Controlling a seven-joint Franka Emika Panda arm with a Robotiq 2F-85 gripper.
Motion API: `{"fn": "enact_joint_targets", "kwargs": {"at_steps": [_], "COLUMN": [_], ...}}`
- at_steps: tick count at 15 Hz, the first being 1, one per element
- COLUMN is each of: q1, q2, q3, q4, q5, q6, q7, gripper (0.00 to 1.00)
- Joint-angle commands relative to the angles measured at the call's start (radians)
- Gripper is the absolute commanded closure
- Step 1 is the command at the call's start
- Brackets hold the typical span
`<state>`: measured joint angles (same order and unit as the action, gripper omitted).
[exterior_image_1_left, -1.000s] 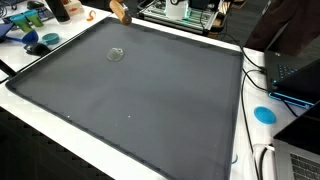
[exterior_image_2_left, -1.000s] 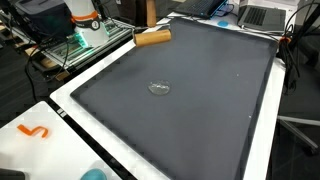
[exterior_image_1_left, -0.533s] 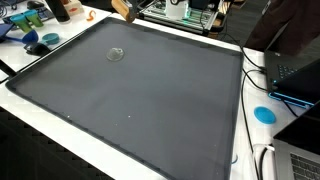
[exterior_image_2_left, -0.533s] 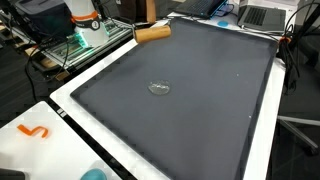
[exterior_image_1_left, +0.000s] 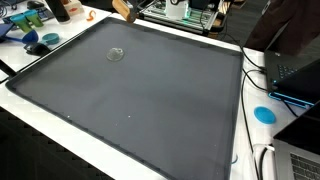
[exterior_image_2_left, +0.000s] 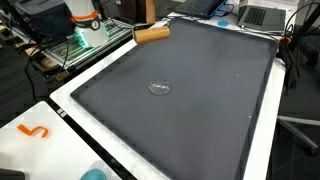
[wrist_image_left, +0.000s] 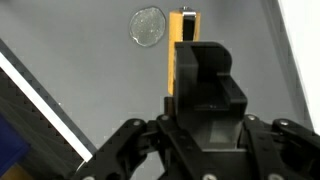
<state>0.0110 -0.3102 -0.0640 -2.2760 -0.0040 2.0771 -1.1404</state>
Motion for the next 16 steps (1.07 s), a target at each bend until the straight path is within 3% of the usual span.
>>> {"fn": "enact_joint_targets", "kwargs": {"at_steps": [1,8,16], "q1": [0.008,-0.017,-0.060], "q2": [0.059,0.213,0.343], "q3": [-0.039,-0.078,-0.060], "q4": [0.027,0.031,0.078], "q5": [0.021,0.029,0.037], "q6": [-0.025,0.005,0.103], "q7": [-0.047,-0.356,-0.470], "gripper": [0.76,0.76,0.76]}}
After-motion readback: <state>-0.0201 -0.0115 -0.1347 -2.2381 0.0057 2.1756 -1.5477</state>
